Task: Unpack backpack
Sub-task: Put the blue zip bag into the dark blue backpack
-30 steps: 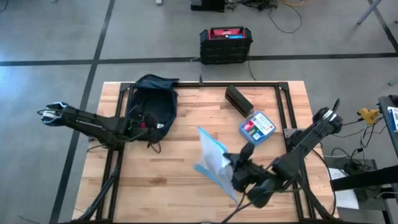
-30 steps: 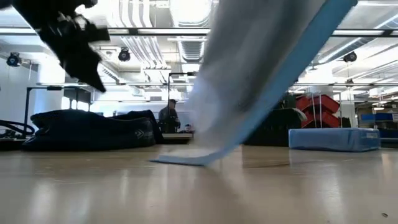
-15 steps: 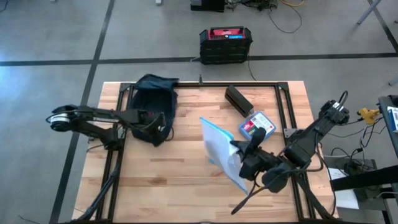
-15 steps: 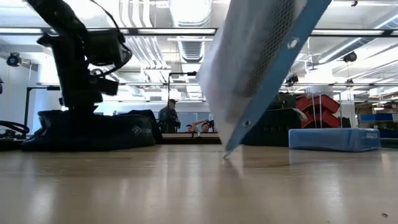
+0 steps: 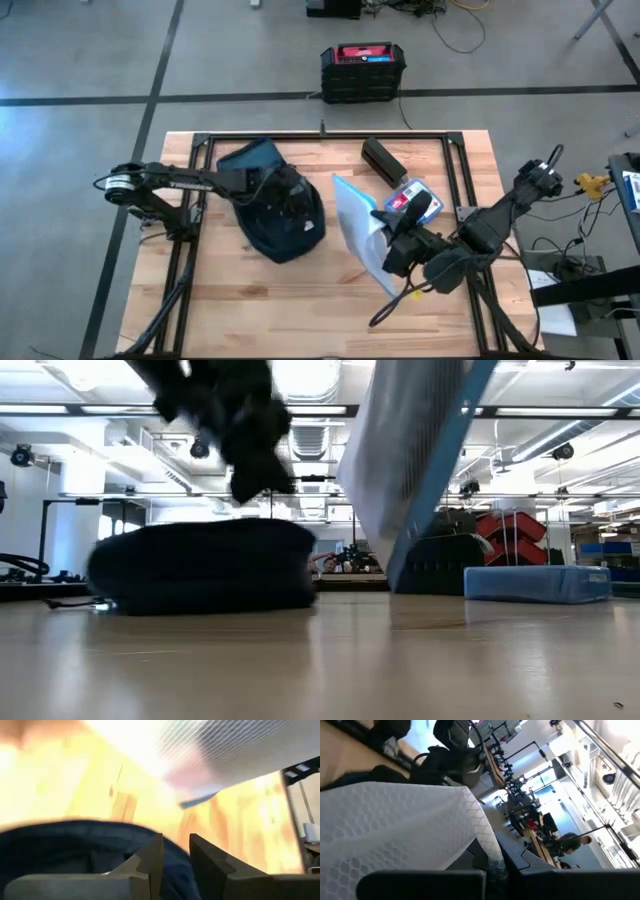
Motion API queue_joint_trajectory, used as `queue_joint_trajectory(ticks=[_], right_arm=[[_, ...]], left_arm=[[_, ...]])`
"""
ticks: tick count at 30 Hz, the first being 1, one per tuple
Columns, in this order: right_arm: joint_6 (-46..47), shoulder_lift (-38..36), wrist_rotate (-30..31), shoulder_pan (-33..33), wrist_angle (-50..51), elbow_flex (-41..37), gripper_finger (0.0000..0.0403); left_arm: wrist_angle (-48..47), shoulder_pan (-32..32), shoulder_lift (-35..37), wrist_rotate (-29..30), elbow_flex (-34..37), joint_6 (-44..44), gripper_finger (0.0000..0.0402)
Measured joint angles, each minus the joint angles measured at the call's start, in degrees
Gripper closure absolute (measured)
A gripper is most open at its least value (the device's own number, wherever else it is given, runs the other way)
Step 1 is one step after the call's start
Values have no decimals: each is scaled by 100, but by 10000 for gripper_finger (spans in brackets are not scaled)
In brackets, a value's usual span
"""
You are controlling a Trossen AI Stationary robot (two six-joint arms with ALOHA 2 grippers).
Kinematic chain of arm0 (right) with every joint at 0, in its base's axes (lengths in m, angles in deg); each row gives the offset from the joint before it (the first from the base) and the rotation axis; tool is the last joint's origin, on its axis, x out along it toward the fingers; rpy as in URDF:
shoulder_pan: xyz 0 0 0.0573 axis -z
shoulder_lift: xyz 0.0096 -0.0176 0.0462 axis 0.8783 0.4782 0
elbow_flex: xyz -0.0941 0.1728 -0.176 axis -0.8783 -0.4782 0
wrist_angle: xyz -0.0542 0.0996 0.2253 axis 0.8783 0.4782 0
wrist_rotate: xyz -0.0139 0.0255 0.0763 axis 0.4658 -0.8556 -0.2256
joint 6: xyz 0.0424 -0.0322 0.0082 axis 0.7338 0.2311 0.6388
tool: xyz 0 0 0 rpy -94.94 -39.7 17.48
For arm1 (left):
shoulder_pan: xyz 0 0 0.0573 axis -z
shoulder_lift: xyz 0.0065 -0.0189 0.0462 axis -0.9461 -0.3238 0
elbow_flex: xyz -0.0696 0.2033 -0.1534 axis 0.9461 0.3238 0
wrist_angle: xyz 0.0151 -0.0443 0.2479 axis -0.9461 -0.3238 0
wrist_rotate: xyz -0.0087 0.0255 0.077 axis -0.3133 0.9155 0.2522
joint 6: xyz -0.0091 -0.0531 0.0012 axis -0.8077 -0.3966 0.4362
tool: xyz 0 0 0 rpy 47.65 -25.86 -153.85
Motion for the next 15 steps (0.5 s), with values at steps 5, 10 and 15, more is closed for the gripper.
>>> queue_joint_trajectory(ticks=[5,10,15], right_arm=[[-104,-98,-34,0,13,139,403],[-236,-180,-40,-9,-59,195,403],[-1392,-191,-132,110,-1507,207,403]], left_arm=[[-2780,129,316,2092,-1369,318,322],[-5003,192,558,4011,-1781,-629,318],[-5080,112,849,3940,-1272,-1014,288]])
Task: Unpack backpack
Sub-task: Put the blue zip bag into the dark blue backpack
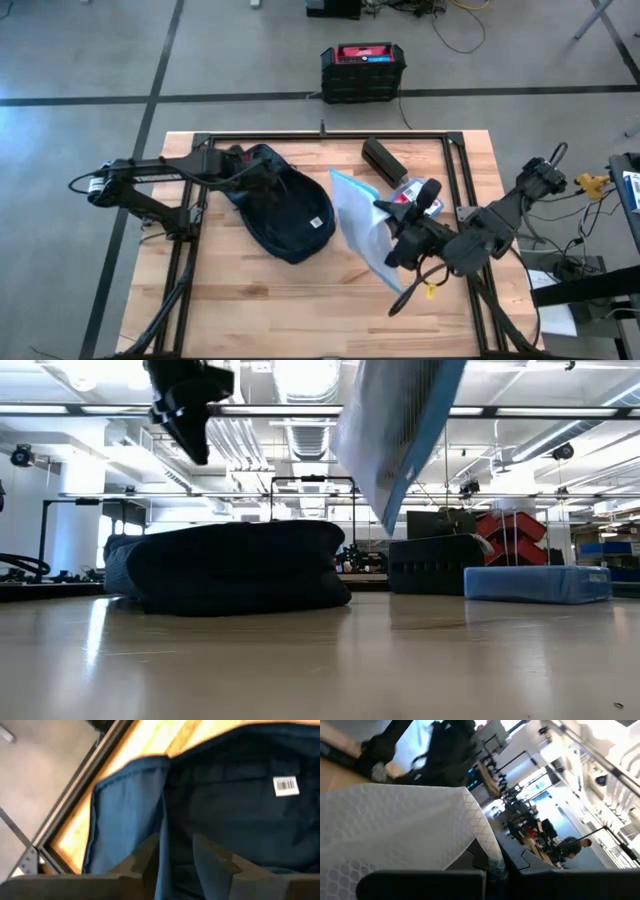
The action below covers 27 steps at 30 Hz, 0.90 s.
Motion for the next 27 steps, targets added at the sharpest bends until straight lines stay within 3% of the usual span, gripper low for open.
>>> queue_joint_trajectory(ticks=[4,10,16,22,27], right_arm=[[-462,-2,-801,284,-971,-2,403],[-101,0,-1663,1062,-1121,-9,403],[-8,0,-1879,1619,-1116,-11,403],[-3,47,-2070,1830,-1108,-13,403],[154,209,-2419,1998,-1193,-13,403]], left_arm=[[241,-281,111,-56,624,-76,248],[1101,-1024,128,-97,1573,145,191],[1979,-1253,123,-1006,2044,480,155],[2184,-1255,105,-195,2386,574,151],[2809,-1263,90,-76,2816,586,154]])
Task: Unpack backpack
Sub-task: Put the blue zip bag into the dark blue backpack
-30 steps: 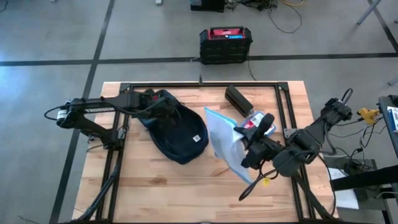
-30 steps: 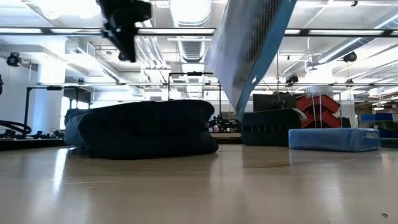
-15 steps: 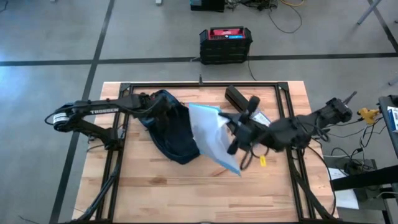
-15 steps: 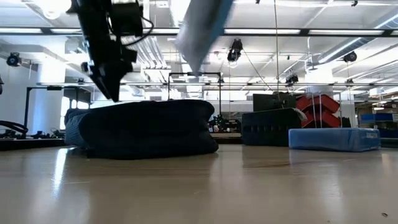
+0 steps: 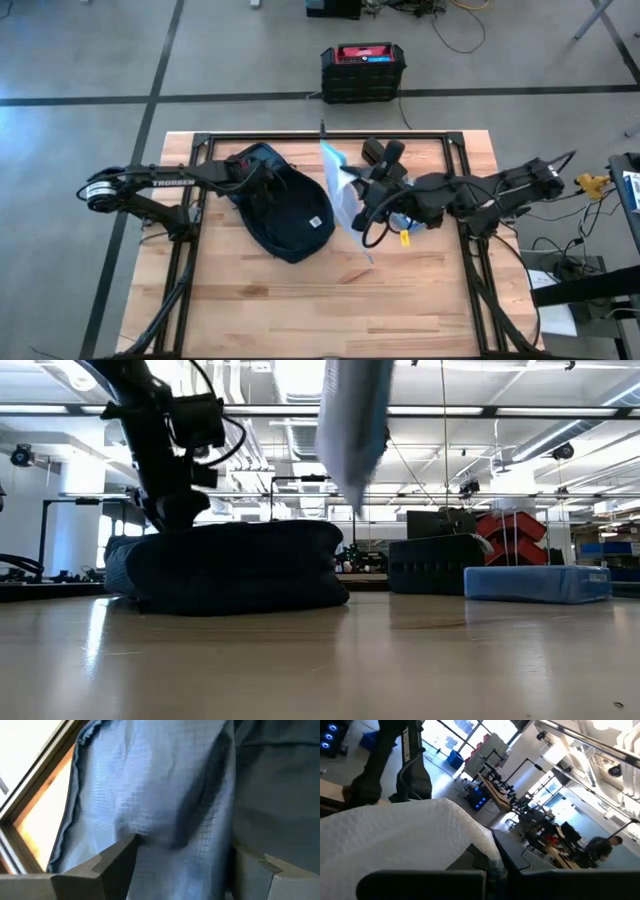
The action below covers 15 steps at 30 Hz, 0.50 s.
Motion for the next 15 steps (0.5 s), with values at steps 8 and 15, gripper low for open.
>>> queue_joint_trajectory(ticks=[8,15], right_arm=[[-262,299,-623,189,-857,-11,403],[17,511,-492,318,-1148,-32,403]], left_arm=[[-350,1,0,-386,-214,-341,311],[-1049,1,13,-1292,-845,-706,397]])
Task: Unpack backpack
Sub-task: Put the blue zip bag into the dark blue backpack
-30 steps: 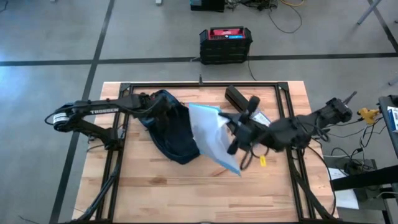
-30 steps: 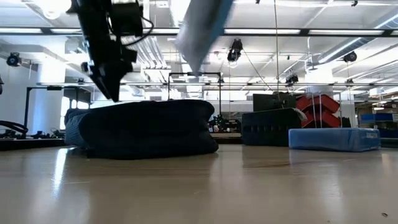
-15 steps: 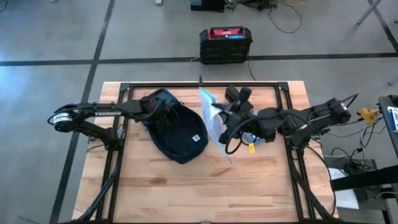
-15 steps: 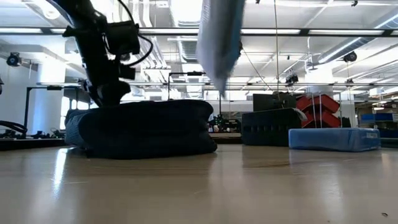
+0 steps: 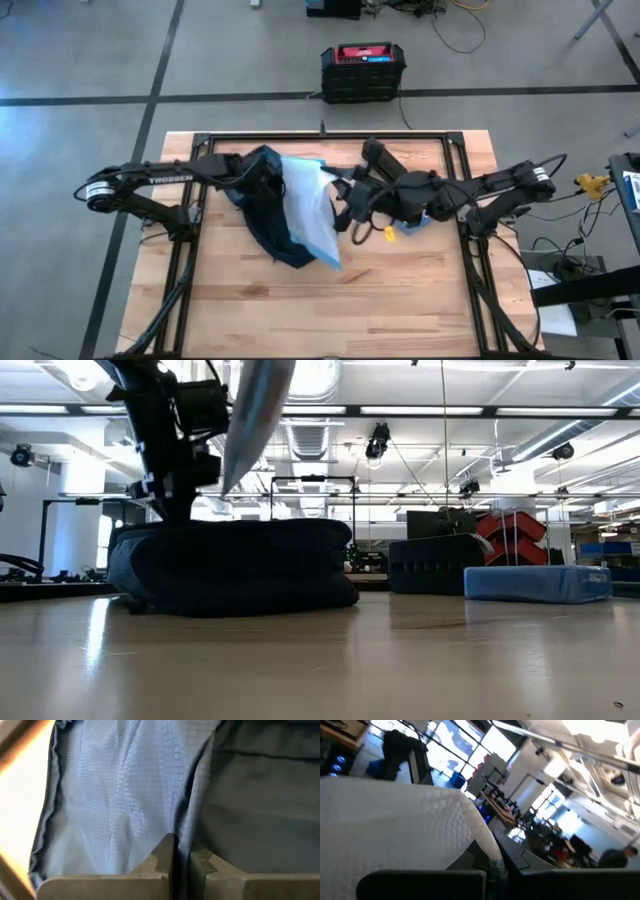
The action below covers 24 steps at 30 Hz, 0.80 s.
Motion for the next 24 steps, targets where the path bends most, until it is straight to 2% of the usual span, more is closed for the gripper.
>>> queue_joint_trajectory(ticks=[5,11,19,24], right_arm=[[556,100,176,83,38,-188,403],[1212,316,114,83,-4,-333,403],[1744,595,-729,46,-939,-335,403],[2225,857,-788,14,-698,-342,403]], left_arm=[[-802,16,4,-1010,-334,-286,401],[-810,269,-11,-1599,-185,-858,401],[-301,682,-17,-1762,-95,-1390,401],[-249,722,-1,-1848,-196,-1402,402]])
